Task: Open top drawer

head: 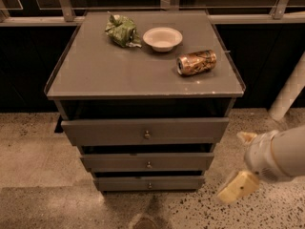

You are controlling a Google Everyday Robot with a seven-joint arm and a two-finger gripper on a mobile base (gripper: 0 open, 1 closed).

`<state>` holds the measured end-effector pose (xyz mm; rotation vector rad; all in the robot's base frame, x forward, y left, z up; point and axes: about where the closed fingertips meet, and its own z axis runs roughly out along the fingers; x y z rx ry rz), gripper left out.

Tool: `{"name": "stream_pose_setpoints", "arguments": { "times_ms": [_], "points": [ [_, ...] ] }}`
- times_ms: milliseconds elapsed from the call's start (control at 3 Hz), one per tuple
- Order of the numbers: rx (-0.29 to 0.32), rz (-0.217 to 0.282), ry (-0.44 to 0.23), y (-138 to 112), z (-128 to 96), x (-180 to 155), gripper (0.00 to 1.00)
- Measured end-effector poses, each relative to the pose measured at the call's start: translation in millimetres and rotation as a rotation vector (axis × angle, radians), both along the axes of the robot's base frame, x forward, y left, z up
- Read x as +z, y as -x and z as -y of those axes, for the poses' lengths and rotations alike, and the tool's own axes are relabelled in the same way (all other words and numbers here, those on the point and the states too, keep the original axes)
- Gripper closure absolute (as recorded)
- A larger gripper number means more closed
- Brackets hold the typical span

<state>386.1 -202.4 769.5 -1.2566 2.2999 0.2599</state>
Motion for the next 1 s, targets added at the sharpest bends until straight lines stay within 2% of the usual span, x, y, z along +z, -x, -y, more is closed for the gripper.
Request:
{"name": "stream_pose_setpoints", "arguments": {
  "times_ms": [333, 1000],
  "points": [
    [-0.036, 0.017, -0.012, -2.6, 0.3, -18.5, 0.19],
    [-0.034, 0.026, -0.007, -5.0, 0.8, -12.9, 0.65]
  ]
}}
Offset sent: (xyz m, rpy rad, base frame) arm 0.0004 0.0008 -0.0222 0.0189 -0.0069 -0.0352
